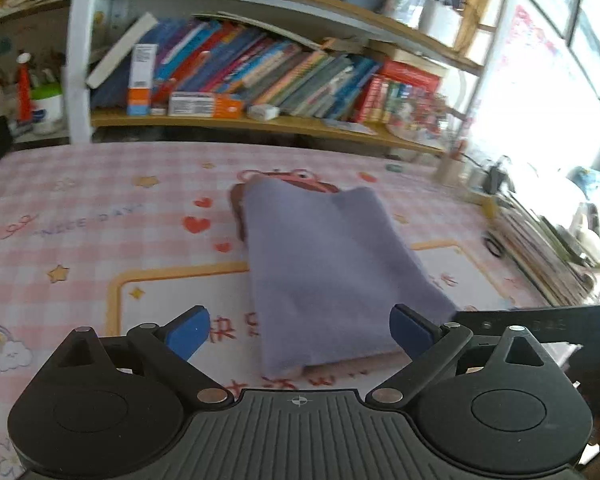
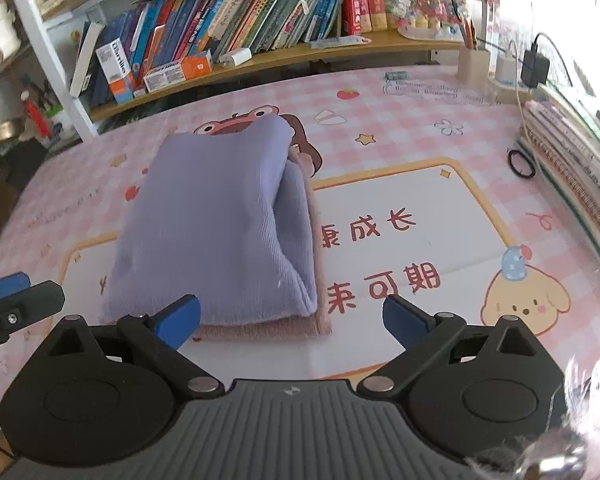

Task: Fold clothes
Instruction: 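Close both grippers on the sides of the folded sweater bundle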

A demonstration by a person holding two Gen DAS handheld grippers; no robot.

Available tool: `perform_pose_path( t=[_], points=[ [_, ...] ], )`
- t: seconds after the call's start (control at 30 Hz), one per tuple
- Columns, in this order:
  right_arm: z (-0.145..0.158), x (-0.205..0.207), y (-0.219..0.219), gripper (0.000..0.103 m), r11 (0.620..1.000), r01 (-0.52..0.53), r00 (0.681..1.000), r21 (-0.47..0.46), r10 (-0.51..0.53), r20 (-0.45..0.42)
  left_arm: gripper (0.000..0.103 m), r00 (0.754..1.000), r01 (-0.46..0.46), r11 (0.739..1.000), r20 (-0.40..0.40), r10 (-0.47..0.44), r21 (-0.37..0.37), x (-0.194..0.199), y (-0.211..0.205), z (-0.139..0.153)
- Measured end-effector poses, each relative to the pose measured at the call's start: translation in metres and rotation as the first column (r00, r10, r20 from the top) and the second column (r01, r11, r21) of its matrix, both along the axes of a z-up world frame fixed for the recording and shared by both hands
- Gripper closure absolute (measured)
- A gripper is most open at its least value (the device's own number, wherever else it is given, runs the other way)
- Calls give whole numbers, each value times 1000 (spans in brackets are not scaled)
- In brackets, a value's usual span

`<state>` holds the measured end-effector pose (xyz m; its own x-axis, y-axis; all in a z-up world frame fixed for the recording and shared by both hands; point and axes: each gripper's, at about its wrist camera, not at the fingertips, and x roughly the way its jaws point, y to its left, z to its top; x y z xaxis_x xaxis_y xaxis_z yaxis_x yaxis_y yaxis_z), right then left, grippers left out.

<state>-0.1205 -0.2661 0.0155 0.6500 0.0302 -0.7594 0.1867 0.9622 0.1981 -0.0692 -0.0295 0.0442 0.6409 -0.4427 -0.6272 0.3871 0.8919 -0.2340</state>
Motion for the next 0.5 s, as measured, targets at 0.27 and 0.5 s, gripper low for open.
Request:
perform_pose_path(
  t=[0.27,0.5],
  points=[
    [-6,31,-26,4,994,-29,999,107,30,-13,5,985,-120,992,-123,124,45,40,1,-15],
    [-24,77,-64,4,941,-14,995,339,47,-91,5,949,-191,975,-277,153,-116,81,13,-32]
  ],
)
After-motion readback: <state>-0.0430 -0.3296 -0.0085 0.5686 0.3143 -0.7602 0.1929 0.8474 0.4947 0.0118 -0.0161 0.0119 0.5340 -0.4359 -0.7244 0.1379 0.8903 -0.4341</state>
